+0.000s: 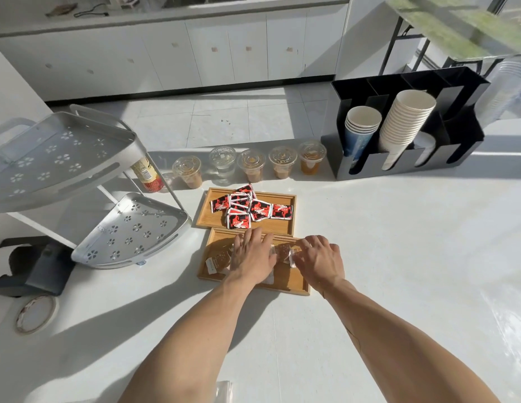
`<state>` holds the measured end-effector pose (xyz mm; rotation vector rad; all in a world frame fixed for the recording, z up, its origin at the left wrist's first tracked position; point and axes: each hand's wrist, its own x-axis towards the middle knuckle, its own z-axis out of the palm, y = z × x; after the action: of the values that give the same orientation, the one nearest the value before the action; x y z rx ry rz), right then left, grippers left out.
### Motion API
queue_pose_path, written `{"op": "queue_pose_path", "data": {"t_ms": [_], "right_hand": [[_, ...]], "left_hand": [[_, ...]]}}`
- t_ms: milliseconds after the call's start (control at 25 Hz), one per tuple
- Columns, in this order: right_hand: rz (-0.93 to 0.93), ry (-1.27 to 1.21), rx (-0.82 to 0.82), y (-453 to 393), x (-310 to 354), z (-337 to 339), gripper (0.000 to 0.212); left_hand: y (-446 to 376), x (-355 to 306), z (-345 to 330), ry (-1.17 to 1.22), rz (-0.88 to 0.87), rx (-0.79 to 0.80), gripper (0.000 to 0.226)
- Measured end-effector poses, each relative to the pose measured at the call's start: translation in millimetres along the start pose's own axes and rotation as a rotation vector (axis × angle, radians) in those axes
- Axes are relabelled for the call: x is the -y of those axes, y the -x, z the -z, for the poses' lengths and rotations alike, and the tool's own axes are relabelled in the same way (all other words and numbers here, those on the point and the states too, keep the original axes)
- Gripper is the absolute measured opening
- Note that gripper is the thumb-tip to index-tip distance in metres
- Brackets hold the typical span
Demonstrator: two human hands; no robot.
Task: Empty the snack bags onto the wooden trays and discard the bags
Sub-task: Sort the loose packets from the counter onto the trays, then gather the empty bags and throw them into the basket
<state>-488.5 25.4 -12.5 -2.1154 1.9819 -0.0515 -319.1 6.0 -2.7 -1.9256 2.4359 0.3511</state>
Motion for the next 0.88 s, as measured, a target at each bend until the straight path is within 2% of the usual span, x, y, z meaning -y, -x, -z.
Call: {"op": "queue_pose_path", "data": {"t_ms": [160, 320, 480, 760, 880], "right_hand": [[0.012, 0.026, 0.029, 27, 17, 11, 0.039], [0.073, 0.045, 0.100, 50, 54, 14, 0.041], [0.153, 0.082, 0.204, 68, 103, 5, 0.043], [0.321, 0.107, 0.362, 93, 205, -25, 0.046], [0.341, 0.104, 0.444, 100, 241, -43, 0.049]], "left_hand": [[42, 21, 10, 0.036, -0.010, 0.060, 0.049], [88, 58, 20, 0.085, 0.075, 0.231, 0.051], [136, 110, 28, 0.046, 0.177, 0.329, 0.056], [237, 216, 33, 0.096, 0.388, 0.326, 0.053], [272, 256, 35, 0.070, 0.483, 0.377, 0.054]]}}
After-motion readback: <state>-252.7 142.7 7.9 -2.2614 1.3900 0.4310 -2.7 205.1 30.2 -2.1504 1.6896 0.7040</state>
